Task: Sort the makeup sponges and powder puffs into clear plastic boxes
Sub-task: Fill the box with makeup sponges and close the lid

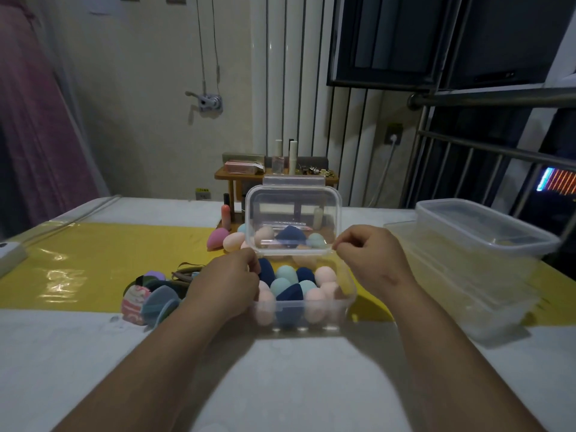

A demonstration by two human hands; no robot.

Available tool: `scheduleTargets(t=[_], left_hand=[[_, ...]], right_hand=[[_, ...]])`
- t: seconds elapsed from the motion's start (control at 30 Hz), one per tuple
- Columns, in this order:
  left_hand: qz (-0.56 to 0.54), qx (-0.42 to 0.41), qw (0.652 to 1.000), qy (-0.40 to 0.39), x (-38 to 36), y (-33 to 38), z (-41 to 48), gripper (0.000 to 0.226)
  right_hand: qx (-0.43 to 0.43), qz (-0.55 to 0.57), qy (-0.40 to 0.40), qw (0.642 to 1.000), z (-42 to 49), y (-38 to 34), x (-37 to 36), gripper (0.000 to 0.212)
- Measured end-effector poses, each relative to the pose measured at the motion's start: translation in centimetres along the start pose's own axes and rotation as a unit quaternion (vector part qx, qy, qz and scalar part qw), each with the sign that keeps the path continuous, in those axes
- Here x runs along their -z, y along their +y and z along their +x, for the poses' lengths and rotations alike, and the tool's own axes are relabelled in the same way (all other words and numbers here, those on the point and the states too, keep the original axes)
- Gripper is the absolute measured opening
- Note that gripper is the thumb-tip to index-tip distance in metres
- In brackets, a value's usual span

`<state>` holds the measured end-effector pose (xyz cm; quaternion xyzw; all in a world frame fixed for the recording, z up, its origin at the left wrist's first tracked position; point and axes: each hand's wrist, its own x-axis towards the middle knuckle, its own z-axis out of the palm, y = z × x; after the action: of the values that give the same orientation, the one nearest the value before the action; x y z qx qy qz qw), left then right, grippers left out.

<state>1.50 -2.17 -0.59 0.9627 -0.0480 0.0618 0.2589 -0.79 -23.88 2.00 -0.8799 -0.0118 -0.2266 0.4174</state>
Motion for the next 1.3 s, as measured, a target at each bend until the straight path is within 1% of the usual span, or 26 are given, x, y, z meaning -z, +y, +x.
scheduleTargets(t=[0.03,0.1,0.2,0.3,0.4,0.5,0.6,0.67,0.73,0.83,0.87,0.93,1.03,1.1,1.13,1.2,1.23,1.3], left_hand=[[0.012,0.003,1.0,0.007,0.2,-0.2,0.0,0.018],[0.027,0.011,0.999,0.018,0.6,-0.5,0.1,0.018],[0.051,0.02,0.998,0.019,1.0,-0.8,0.2,0.018],[0.068,0.024,0.997,-0.002,1.3,-1.0,0.4,0.019],[0.077,0.03,0.996,-0.032,1.7,-1.4,0.7,0.02],[0.079,0.034,0.995,-0.044,2.1,-1.8,1.0,0.02],[0.081,0.032,0.995,-0.051,2.1,-2.0,1.1,0.02],[0.08,0.03,0.995,-0.052,2.1,-2.1,1.1,0.019],[0.079,0.029,0.995,-0.05,2.0,-2.2,1.2,0.019],[0.073,0.032,0.996,-0.051,2.0,-2.2,1.3,0.02],[0.073,0.033,0.995,-0.051,2.0,-2.2,1.3,0.02],[0.076,0.034,0.995,-0.053,2.1,-2.2,1.2,0.02],[0.079,0.032,0.995,-0.05,2.1,-2.2,1.3,0.019],[0.078,0.033,0.995,-0.049,2.0,-2.1,1.2,0.02],[0.076,0.033,0.995,-0.049,2.0,-2.1,1.2,0.021],[0.076,0.034,0.995,-0.048,2.0,-2.0,1.2,0.022],[0.079,0.034,0.995,-0.047,2.0,-1.9,1.1,0.022],[0.084,0.034,0.995,-0.045,2.0,-1.8,1.1,0.022]], right_hand=[[-0.01,-0.001,0.018,1.0,0.2,0.4,-0.1,0.015],[-0.028,-0.008,0.028,0.999,0.6,1.2,-0.4,0.015],[-0.046,-0.027,0.019,0.998,0.9,2.3,-1.1,0.016],[-0.066,-0.044,0.001,0.997,1.2,3.6,-1.9,0.02],[-0.071,-0.064,-0.034,0.995,1.5,4.8,-2.8,0.03],[-0.06,-0.088,-0.11,0.988,2.0,6.5,-4.0,0.043],[-0.029,-0.119,-0.175,0.977,2.1,7.5,-5.4,0.046],[-0.007,-0.143,-0.197,0.97,2.3,7.9,-6.3,0.04],[-0.001,-0.134,-0.208,0.969,2.4,7.5,-6.6,0.036],[-0.009,-0.116,-0.22,0.969,2.1,6.8,-6.4,0.047],[-0.012,-0.112,-0.224,0.968,2.0,6.6,-6.3,0.047],[-0.014,-0.111,-0.223,0.968,1.8,6.3,-6.1,0.043],[0.006,-0.13,-0.211,0.969,1.9,6.7,-6.1,0.034],[0.004,-0.112,-0.196,0.974,2.0,7.0,-6.0,0.025],[-0.002,-0.095,-0.183,0.978,2.0,7.0,-5.9,0.023],[-0.027,-0.068,-0.15,0.986,2.1,7.1,-5.6,0.028],[-0.042,-0.062,-0.125,0.989,2.1,7.0,-5.3,0.026],[-0.066,-0.063,-0.062,0.994,2.1,6.9,-4.8,0.012]])
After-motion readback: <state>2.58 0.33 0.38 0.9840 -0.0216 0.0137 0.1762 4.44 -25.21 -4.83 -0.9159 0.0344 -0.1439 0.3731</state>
